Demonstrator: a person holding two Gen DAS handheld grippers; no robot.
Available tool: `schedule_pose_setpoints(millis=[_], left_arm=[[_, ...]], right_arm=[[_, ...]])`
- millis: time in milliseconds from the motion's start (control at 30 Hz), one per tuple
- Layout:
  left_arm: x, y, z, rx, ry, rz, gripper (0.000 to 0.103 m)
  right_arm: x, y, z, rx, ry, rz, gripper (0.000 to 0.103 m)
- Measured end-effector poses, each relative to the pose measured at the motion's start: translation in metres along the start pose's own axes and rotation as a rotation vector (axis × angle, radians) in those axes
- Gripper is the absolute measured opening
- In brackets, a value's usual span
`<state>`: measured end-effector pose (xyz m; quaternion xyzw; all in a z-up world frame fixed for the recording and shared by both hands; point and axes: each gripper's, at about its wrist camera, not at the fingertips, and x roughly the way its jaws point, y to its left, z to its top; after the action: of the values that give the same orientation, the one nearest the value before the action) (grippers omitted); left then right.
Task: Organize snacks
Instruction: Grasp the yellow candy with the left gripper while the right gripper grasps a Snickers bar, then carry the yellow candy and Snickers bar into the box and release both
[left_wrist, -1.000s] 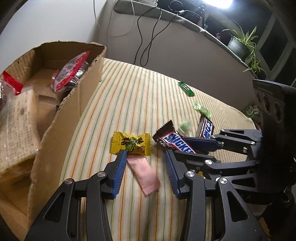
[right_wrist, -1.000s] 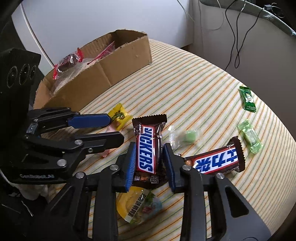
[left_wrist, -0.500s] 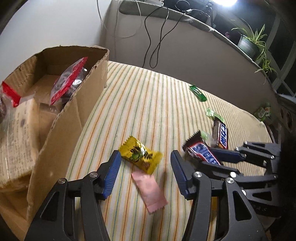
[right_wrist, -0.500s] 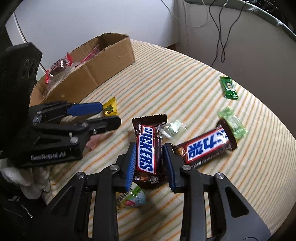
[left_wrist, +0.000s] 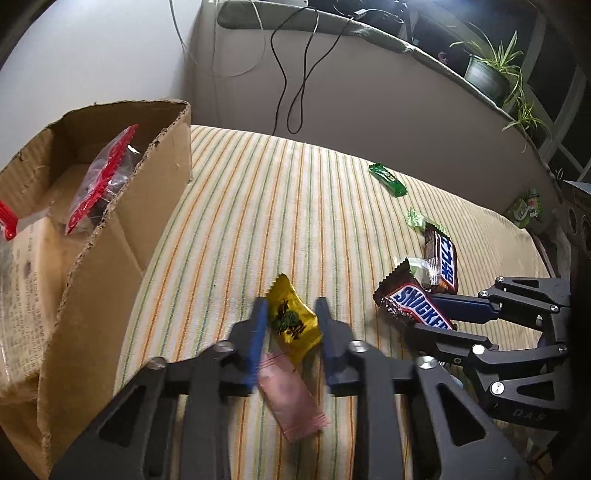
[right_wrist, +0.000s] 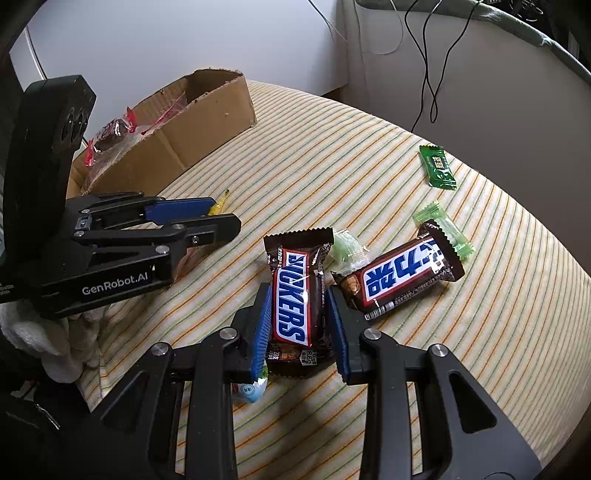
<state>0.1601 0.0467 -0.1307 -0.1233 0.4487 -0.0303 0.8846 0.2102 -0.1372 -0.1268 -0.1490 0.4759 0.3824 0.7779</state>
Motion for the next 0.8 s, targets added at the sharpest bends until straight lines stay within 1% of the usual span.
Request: schedule_pose_setpoints(millis=[33,133,333,500,667,800], left_arm=[[0.0,0.001,0.0,-0.004,-0.002,-0.004,0.014],[-0.002,0.0,-0.001,-0.008,-0.007,-0.015,0.01],[-0.011,-0.002,0.0,-0.013,-0.034,-0.054,0.01],[-0.029,-0.004,0.002,-0.007,-0.073,-0.083,0.01],[-0.05,0.002,0.005,-0.006,-0.116,-0.102,0.01],[-0.072,0.013,0.006,-0.017,-0.159,-0.096,0.01]], right_arm=[[0.003,0.002,0.003,0.001,0.0,0.0,0.031],[0.004,0.003,0.005,0.006,-0.004,-0.001,0.031],[-0.004,0.003,0.005,0.024,-0.023,0.001,0.03],[-0.018,0.008,0.008,0.022,-0.049,-0.006,0.03],[-0.033,0.02,0.017,0.009,-0.08,-0.011,0.03],[-0.041,0.038,0.029,-0.009,-0.105,-0.006,0.03]])
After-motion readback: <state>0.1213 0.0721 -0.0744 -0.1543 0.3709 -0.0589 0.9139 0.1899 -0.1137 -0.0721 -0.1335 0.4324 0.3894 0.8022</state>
